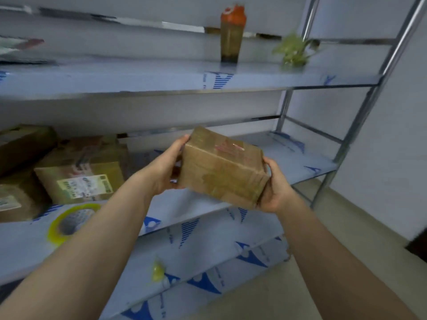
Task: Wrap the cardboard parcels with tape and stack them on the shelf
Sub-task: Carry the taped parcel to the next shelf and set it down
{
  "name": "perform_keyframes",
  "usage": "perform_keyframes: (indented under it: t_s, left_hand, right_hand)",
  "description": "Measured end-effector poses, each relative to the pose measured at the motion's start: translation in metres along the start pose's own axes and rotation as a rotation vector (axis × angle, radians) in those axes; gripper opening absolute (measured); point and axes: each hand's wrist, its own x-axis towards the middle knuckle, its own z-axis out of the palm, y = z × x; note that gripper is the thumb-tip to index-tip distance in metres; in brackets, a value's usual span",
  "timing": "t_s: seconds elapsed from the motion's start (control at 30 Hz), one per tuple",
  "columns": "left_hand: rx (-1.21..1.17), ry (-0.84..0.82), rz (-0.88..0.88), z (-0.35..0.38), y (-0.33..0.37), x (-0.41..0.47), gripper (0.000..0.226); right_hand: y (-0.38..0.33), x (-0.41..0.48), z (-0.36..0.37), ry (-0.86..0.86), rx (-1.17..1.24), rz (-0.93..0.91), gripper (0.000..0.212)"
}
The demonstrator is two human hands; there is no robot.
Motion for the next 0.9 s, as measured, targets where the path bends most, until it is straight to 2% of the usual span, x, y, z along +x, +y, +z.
perform_keyframes:
  t_s: [0.13, 0.27, 0.43, 0.53, 0.67, 0.7, 0.77, 0.83, 0.87, 0.9]
  left_hand:
    - [0.01, -0.081, -0.062, 0.061, 0.01, 0.037, 0.062]
    - [0.104, -0.198, -0.05, 0.108, 0.025, 0.074, 0.043]
    - [0.274, -0.398, 0.087, 0.154, 0.039, 0.127, 0.068]
    - [0.279, -0.5, 0.196, 0.176, 0.05, 0.171, 0.089]
    - [0.266, -0.429, 0.246, 0.207, 0.061, 0.234, 0.103]
    - [0.233, -0.417, 0.242, 0.216, 0.063, 0.249, 0.1]
    - [0.114, -0.408, 0.217, 0.232, 0.067, 0.276, 0.088]
    - [0.01, -0.356, 0.191, 0.246, 0.071, 0.3, 0.059]
    - [0.005, -0.293, 0.173, 0.253, 0.074, 0.31, 0.039]
    - [0.031, -0.229, 0.152, 0.259, 0.076, 0.319, 0.031]
  right_hand:
    - [-0.029, 0.008, -0.061, 0.069, 0.026, -0.056, 0.044]
    - [-0.052, 0.027, -0.112, 0.157, 0.048, -0.146, 0.036]
    - [-0.083, 0.063, -0.165, 0.16, 0.148, -0.232, 0.019]
    - [-0.108, 0.092, -0.19, 0.162, 0.209, -0.182, 0.055]
    - [-0.149, 0.141, -0.216, 0.104, 0.25, -0.117, 0.078]
    - [-0.159, 0.154, -0.22, 0.113, 0.239, -0.099, 0.081]
    - [-0.176, 0.181, -0.231, 0.24, 0.104, -0.12, 0.066]
    - [-0.187, 0.208, -0.245, 0.336, -0.018, -0.146, 0.053]
    - [-0.191, 0.222, -0.252, 0.338, -0.025, -0.148, 0.051]
    - [-0.194, 0.233, -0.258, 0.326, -0.009, -0.147, 0.049]
